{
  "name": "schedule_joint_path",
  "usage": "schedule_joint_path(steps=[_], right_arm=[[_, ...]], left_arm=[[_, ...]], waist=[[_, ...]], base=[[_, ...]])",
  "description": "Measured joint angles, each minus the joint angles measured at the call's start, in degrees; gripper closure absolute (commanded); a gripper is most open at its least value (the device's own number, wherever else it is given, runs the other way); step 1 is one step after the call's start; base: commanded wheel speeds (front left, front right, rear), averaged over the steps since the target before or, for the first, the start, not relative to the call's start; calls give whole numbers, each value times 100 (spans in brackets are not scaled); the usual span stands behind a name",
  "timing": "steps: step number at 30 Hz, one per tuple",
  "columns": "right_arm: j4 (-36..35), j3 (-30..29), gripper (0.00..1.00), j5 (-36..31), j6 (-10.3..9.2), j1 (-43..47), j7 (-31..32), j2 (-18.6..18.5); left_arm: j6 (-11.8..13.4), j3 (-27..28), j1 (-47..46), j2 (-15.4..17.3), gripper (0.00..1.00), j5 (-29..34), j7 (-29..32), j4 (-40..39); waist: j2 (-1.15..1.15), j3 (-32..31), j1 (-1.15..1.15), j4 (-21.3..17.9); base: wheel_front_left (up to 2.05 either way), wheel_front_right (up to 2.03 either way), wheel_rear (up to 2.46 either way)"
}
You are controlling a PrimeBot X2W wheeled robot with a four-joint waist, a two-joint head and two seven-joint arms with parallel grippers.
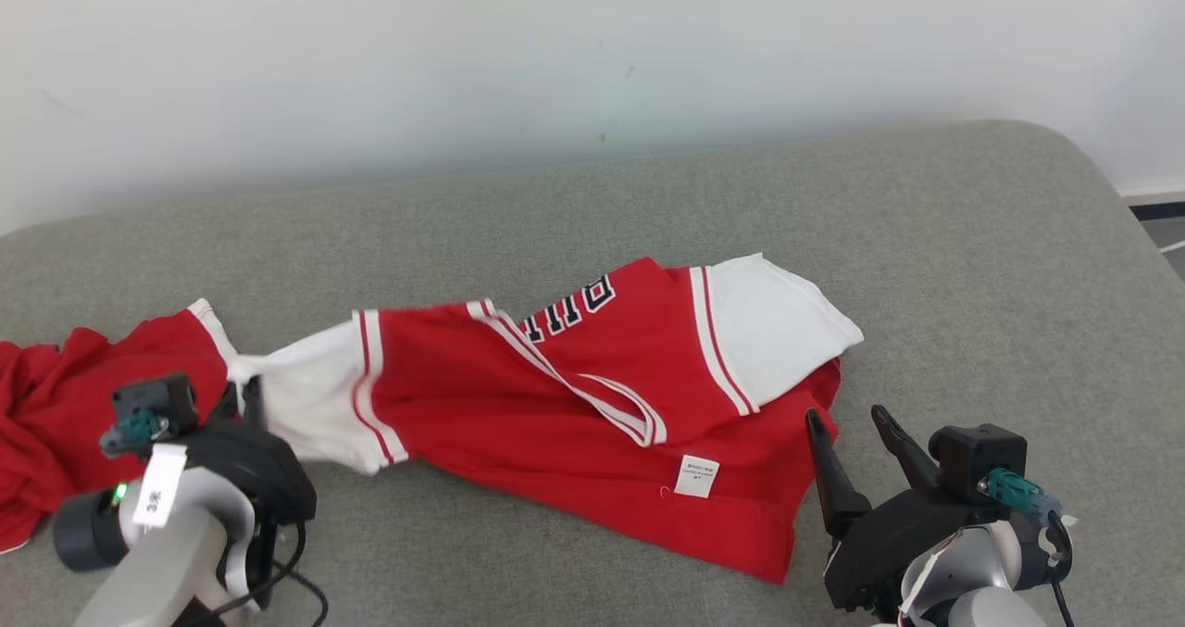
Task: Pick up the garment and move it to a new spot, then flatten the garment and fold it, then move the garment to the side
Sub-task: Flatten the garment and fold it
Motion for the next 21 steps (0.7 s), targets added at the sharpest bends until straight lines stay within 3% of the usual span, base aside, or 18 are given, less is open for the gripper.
schedule_joint_path(steps=[13,21], right_arm=[[-83,23,0,-40,0,79,102,-34],[-170,-179,0,-38,-3,233,40,-114]], left_arm=[[23,31,786,80,0,-15,-49,-126],[23,70,1066,214,0,481,-59,-1602]], waist=[[0,-194,0,71],[0,-335,0,215]], base=[[0,0,0],[0,0,0]])
